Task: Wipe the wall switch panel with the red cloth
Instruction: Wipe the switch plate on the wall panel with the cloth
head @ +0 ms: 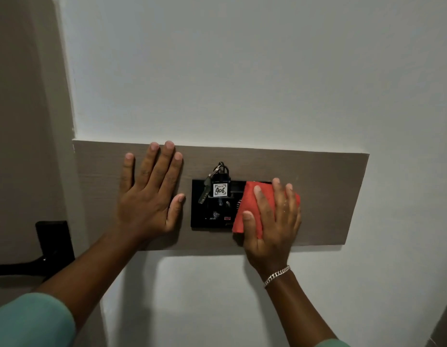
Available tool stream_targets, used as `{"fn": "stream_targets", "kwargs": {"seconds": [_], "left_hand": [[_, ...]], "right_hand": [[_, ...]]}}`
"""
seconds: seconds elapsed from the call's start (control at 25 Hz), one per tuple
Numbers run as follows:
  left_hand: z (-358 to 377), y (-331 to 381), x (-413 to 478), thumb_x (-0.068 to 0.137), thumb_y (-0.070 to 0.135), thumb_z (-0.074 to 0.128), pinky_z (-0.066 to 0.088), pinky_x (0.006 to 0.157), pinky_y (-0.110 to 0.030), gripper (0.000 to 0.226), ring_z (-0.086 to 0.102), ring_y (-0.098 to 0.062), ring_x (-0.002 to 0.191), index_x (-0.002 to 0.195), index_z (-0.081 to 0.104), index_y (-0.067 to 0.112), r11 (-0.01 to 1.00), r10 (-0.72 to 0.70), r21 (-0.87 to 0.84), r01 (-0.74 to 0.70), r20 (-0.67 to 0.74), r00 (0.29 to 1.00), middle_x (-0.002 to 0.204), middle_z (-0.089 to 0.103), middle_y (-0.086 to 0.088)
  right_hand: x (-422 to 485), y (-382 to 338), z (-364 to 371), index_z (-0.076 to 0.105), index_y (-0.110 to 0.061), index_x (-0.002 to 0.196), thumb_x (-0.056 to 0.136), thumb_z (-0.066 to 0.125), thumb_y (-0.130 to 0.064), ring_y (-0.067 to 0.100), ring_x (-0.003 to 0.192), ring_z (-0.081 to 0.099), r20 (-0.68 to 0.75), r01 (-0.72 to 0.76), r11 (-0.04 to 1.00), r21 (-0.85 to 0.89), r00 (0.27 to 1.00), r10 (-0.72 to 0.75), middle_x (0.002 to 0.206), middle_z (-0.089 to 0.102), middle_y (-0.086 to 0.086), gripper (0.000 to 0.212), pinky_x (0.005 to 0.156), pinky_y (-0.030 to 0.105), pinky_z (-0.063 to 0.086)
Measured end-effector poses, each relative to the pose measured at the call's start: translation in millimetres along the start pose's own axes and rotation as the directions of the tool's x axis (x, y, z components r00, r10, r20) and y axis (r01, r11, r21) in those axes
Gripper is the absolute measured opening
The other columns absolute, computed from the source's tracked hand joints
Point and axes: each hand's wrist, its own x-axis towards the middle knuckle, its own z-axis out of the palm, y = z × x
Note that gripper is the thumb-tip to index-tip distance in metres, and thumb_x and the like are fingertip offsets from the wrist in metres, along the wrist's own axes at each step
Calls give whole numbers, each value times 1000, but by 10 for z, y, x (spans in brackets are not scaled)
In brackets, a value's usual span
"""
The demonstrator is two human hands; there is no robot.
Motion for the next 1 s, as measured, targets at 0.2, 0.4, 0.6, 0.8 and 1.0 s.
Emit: {"fn": "stream_targets", "kwargs": {"seconds": [0.2,0.4,0.6,0.8,1.0], "left_hand": [[13,-14,1,92,41,34,10,118,-58,72,8,-30,151,154,18,8,1000,7,-6,-7,-10,1000,160,19,-15],[13,-7,2,92,41,35,10,119,-58,72,10,-30,150,154,17,9,1000,8,-10,-8,-23,1000,161,18,-14],[13,-18,-6,92,41,36,9,119,-58,72,9,-29,151,154,17,9,1000,1,-29,-2,-26,1000,161,17,-13],[5,-23,4,92,41,37,12,118,-59,72,10,-30,150,154,18,9,999,11,-41,-12,-16,1000,161,17,-13],[0,-16,-4,92,42,36,11,118,-59,72,10,-30,150,153,19,9,999,13,-29,-13,-19,1000,161,18,-14]], "right_hand": [[137,-217,43,59,-26,131,99,41,-44,33,144,37,-13,-38,999,17,999,38,149,50,11,41,116,54,31],[254,-202,35,62,-24,125,96,49,-38,33,144,36,-51,-221,970,98,973,227,147,51,11,35,114,57,32],[241,-121,4,63,-24,120,94,51,-36,33,142,39,-46,-133,986,96,989,138,142,53,13,31,111,59,34],[215,-257,43,66,-24,118,94,51,-39,31,143,37,-25,-79,993,89,996,82,142,54,13,32,114,55,32],[175,-370,97,60,-27,130,96,48,-38,31,146,33,-76,-326,938,118,939,336,150,47,12,37,118,55,28]]}}
